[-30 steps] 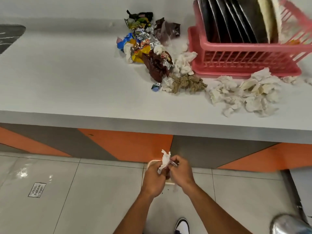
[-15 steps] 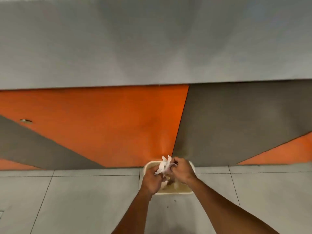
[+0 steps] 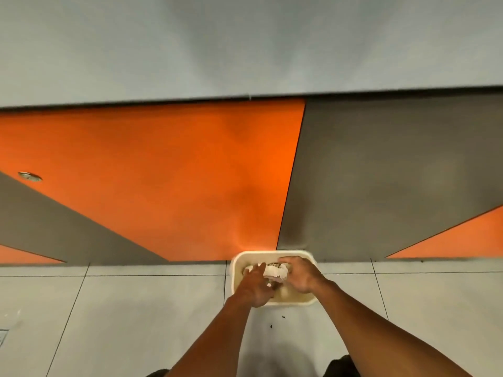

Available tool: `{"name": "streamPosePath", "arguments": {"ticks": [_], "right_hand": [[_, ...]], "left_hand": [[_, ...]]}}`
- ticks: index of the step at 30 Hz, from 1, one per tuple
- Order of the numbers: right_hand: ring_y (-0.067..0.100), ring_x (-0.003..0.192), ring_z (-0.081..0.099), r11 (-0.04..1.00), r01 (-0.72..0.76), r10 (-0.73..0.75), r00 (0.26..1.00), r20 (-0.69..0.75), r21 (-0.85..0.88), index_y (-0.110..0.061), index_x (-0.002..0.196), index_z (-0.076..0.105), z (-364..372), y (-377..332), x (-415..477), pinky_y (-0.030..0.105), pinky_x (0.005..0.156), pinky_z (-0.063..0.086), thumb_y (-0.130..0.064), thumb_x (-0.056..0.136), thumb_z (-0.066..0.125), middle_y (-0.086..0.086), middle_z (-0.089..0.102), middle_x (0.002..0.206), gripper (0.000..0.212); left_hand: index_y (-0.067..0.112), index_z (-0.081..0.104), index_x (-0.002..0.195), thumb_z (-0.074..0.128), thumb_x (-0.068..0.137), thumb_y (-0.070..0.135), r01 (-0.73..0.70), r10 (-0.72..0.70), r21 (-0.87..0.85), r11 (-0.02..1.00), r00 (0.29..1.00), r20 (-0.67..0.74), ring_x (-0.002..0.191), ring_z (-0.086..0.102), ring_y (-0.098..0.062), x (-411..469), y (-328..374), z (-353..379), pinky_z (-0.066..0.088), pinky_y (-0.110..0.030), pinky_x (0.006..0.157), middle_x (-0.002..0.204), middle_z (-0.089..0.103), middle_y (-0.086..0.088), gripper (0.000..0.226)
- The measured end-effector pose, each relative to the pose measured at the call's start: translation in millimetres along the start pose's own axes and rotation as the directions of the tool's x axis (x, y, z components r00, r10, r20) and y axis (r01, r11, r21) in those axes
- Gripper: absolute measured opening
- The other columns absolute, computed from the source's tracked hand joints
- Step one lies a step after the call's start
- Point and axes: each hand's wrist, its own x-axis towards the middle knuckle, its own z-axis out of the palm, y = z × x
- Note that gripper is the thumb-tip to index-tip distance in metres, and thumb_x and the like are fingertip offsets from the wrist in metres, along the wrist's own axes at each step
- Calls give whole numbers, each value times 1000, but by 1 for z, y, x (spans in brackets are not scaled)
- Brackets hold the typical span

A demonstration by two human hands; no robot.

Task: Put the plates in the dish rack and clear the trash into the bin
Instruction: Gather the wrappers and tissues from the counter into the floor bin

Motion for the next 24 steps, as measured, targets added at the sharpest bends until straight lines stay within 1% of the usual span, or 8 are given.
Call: {"name": "streamPosePath", "arguments": {"ticks": [3, 7, 9, 12, 17, 19, 22, 24], "right_hand": [[23, 132, 56, 999, 19, -18, 999, -32, 37, -21, 142, 58, -28, -22, -43, 28, 110, 43, -5, 92, 66, 6, 59, 145, 54], [21, 122, 61, 996, 56, -53, 997, -55, 67, -21, 137, 61, -69, -58, -109, 22, 98, 45, -1, 94, 62, 7, 64, 138, 48], [20, 113, 64, 993, 89, -81, 993, -88, 81, -23, 131, 65, -89, -78, -147, 22, 92, 48, 0, 96, 58, 5, 67, 131, 43], [18, 108, 65, 987, 123, -108, 985, -133, 105, -25, 125, 69, -123, -106, -210, 18, 83, 48, -2, 97, 53, 1, 69, 126, 39], [12, 104, 66, 952, 225, -180, 959, -219, 205, -31, 120, 68, -185, -147, -313, 26, 88, 55, -14, 102, 52, -5, 71, 121, 29], [9, 103, 66, 927, 294, -231, 938, -260, 234, -33, 118, 68, -211, -165, -353, 29, 90, 56, -20, 103, 55, -11, 70, 117, 24], [-1, 101, 65, 864, 433, -334, 875, -350, 256, -36, 111, 69, -253, -190, -403, 24, 93, 55, -15, 100, 59, -19, 70, 111, 25], [-4, 97, 65, 829, 504, -387, 830, -403, 241, -37, 111, 69, -278, -205, -428, 20, 90, 54, -18, 100, 61, -19, 71, 108, 23]], "left_hand": [[16, 36, 148, 67, 85, 19, 0, -16, -200, 980, 997, -79, 134, 48, -26, -43, 21, -18, 39, -30, 111, 147, 48, -3, 70], [8, 49, 138, 58, 96, 2, -65, 2, -278, 958, 975, -221, 110, 56, -21, -129, 66, -51, 47, -5, 79, 128, 56, -1, 44], [8, 52, 138, 57, 97, 4, -87, 18, -232, 969, 959, -284, 117, 57, -21, -171, 86, -61, 42, -5, 84, 134, 58, -2, 41], [17, 57, 137, 58, 97, 12, -124, 39, -217, 968, 933, -358, 123, 59, -21, -239, 121, -81, 41, -18, 95, 137, 61, -2, 40], [18, 66, 123, 55, 100, 11, -311, 173, -197, 930, 842, -510, 90, 62, 2, -348, 178, -119, 42, 2, 68, 119, 65, 4, 27], [22, 67, 121, 55, 101, 18, -401, 216, -222, 889, 795, -567, 92, 62, 1, -386, 197, -134, 48, -4, 69, 116, 65, 9, 23], [39, 64, 116, 57, 101, 29, -494, 260, -203, 845, 712, -652, 97, 65, 2, -437, 220, -158, 54, -18, 81, 112, 67, 19, 19], [39, 65, 115, 60, 100, 27, -541, 276, -186, 820, 658, -700, 95, 66, 1, -464, 231, -175, 55, -20, 81, 112, 68, 18, 20]]}}
